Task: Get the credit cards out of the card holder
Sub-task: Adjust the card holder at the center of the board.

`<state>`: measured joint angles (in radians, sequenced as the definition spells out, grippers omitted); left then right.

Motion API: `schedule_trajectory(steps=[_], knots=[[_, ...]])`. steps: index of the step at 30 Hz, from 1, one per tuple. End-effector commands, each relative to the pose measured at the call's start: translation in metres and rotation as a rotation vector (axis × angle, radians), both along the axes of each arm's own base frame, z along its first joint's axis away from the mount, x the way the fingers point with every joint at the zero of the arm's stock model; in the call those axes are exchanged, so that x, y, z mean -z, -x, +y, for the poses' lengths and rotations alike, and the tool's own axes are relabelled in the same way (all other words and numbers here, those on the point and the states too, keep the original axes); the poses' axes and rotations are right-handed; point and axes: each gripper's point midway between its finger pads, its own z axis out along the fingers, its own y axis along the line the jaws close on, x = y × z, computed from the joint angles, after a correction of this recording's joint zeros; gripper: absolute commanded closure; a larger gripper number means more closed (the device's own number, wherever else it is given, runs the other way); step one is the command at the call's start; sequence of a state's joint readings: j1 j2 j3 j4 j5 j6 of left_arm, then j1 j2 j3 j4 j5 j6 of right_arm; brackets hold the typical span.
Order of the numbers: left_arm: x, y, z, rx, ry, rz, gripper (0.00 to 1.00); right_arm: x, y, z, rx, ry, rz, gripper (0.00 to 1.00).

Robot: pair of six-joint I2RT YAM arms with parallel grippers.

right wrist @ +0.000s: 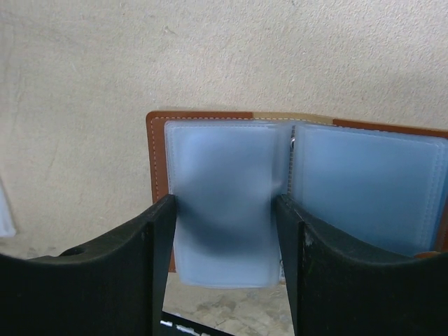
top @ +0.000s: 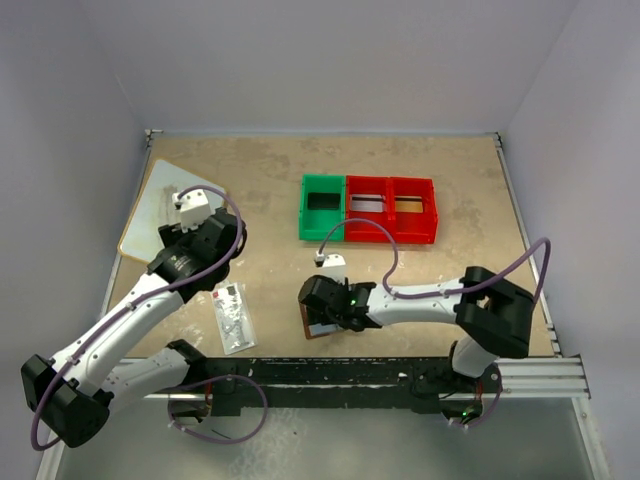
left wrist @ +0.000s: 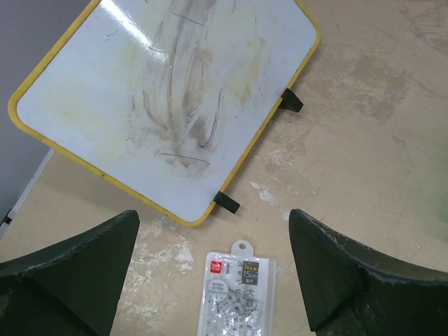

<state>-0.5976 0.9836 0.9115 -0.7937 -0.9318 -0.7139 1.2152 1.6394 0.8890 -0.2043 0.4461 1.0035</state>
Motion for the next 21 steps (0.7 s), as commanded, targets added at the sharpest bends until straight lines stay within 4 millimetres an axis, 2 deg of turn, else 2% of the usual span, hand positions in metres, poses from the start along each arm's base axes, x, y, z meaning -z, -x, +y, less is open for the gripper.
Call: schedule_trajectory(steps=[1, 8, 11, 21], knots=[[-0.006, -0.003, 0.0, -0.003, 0.004, -0.022, 0.15, -0.008, -0.003, 0.007, -0.01, -0.158, 0.04, 0.41], [-0.005, -0.004, -0.001, 0.002, 0.004, -0.015, 0.15, -0.014, -0.011, -0.003, 0.022, -0.27, 0.06, 0.4], [-0.003, -0.004, -0.002, 0.007, 0.003, -0.009, 0.15, -0.011, -0.012, -0.007, 0.028, -0.267, 0.069, 0.37], [-0.001, -0.005, -0.004, 0.015, 0.0, 0.003, 0.16, 0.001, -0.012, -0.005, 0.031, -0.219, 0.099, 0.38]])
